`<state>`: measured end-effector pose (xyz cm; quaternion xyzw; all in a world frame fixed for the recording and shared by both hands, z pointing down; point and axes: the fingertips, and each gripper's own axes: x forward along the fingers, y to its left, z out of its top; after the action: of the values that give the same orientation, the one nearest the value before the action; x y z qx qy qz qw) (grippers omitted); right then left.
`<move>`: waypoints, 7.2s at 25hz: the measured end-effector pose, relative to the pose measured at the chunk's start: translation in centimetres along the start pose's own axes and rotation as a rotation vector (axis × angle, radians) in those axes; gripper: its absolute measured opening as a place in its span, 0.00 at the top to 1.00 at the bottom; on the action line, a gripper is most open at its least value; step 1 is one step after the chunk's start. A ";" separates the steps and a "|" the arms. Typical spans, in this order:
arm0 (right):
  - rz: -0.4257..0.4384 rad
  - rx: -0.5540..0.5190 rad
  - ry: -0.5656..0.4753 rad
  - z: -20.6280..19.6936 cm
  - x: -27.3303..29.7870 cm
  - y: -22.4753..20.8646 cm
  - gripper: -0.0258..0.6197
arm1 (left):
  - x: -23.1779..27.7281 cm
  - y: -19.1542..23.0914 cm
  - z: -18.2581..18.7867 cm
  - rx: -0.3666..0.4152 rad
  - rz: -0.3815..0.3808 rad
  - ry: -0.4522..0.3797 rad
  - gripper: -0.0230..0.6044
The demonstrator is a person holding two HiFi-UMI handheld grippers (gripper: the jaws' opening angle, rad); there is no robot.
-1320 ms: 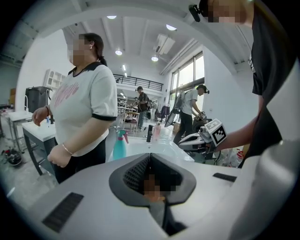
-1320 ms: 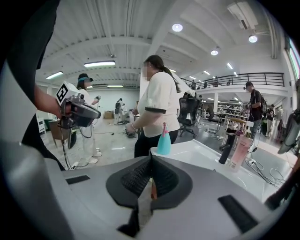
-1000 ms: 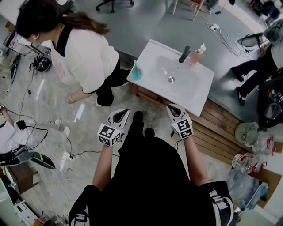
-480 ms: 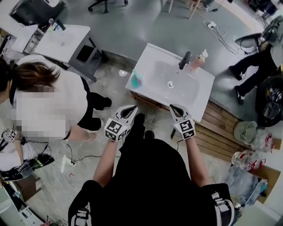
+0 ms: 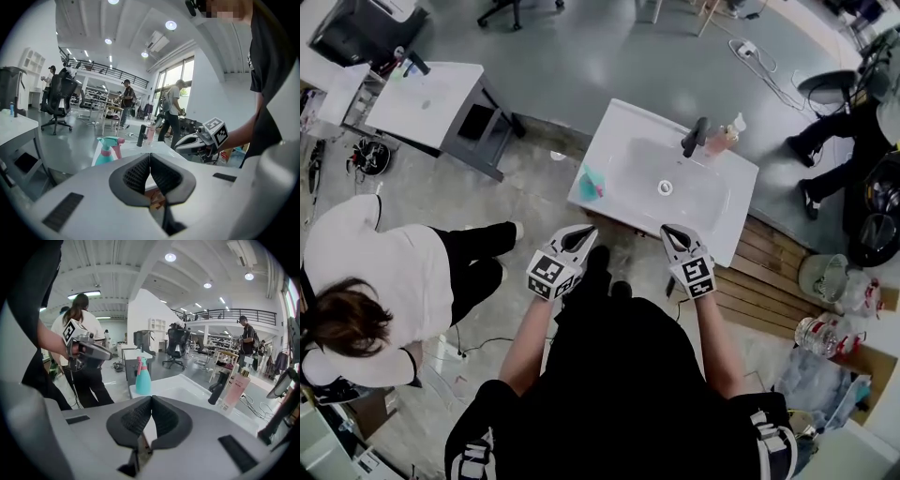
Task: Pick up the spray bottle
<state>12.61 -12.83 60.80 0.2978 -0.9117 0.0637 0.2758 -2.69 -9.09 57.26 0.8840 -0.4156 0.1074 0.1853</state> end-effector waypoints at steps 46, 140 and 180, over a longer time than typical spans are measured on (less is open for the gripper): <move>-0.140 0.042 0.106 -0.6 2.9 -1.8 0.93 | 7.1 10.2 1.2 0.060 0.005 -0.030 0.39; -0.211 0.054 0.051 2.1 3.6 -3.1 0.93 | 5.8 11.2 6.6 0.158 -0.060 -0.070 0.42; -0.157 0.087 -0.049 -4.6 -10.5 0.4 0.94 | -1.1 -6.1 4.0 0.225 0.062 -0.051 0.42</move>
<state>21.61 -5.90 58.98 0.3816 -0.8884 0.0741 0.2443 1.47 -6.45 51.75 0.8883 -0.4326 0.1366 0.0711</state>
